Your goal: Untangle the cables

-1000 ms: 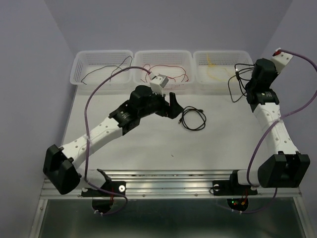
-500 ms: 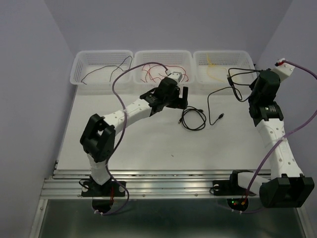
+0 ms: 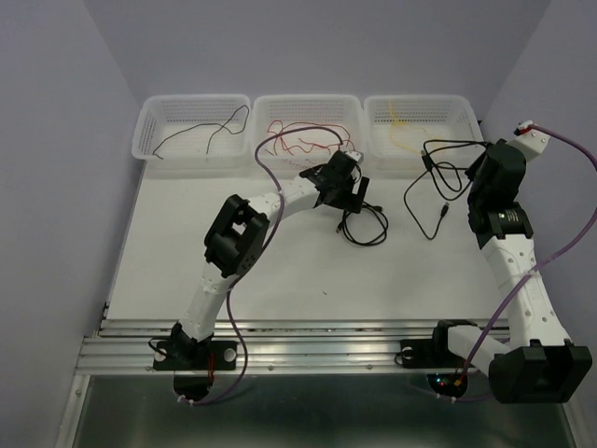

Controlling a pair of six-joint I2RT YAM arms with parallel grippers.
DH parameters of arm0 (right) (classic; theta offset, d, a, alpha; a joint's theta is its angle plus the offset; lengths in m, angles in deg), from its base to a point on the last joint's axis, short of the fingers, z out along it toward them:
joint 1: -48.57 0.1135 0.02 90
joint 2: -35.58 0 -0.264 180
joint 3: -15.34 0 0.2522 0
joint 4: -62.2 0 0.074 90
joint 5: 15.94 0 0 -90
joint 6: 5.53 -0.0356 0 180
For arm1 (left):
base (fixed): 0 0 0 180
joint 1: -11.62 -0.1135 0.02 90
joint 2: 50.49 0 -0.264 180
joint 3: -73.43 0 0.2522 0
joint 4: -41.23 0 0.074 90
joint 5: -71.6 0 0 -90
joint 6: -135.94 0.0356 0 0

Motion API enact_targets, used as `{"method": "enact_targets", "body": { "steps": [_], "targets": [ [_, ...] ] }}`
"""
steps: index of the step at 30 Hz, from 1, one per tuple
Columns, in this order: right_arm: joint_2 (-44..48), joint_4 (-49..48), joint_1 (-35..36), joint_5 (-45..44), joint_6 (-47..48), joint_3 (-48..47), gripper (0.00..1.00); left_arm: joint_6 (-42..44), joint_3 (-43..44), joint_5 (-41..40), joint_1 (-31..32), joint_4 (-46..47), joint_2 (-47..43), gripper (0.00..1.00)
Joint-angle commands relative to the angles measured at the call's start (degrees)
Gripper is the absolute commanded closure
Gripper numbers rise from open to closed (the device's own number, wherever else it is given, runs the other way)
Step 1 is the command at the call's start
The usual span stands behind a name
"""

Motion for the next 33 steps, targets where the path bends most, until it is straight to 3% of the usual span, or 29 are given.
{"method": "enact_targets", "body": {
  "steps": [1, 7, 10, 13, 14, 16, 20, 27, 33],
  "targets": [
    [1.91, -2.86, 0.14, 0.14, -0.23, -0.58, 0.99, 3.61, 4.71, 0.08, 0.48, -3.61, 2.46, 0.01],
    [1.47, -2.77, 0.14, 0.05, -0.32, -0.22, 0.99, 6.34, 1.73, -2.01, 2.24, -3.70, 2.90, 0.07],
    [1.38, -2.86, 0.14, 0.14, -0.40, -0.14, 0.99, 5.82, 1.72, -6.05, 2.33, -5.01, 3.60, 0.29],
    [1.56, -2.86, 0.14, -0.04, -0.14, -0.05, 0.99, 5.64, 2.51, -9.13, 2.33, -6.77, 4.83, 0.61],
    [1.65, -2.86, 0.14, -0.21, -0.14, -0.05, 0.99, 5.55, 2.51, -10.10, 2.33, -6.95, 4.92, 0.78],
    [1.91, -2.86, 0.14, -0.92, -0.14, 0.13, 0.99, 4.94, 3.21, -14.65, 2.24, -8.35, 4.49, 1.00],
    [2.00, -2.86, 0.14, -1.18, -0.05, 0.48, 0.99, 3.44, 1.21, -21.44, 1.19, -9.50, 0.19, 1.00],
    [2.70, -5.49, 0.14, 0.84, 0.30, 2.50, 0.99, 4.67, -6.62, -23.12, -5.83, -1.69, -21.76, 1.00],
    [2.96, -6.46, 0.14, 1.72, 0.30, 3.38, 0.99, 7.75, -0.75, -23.03, -12.43, -0.53, -25.14, 1.00]
  ]
}}
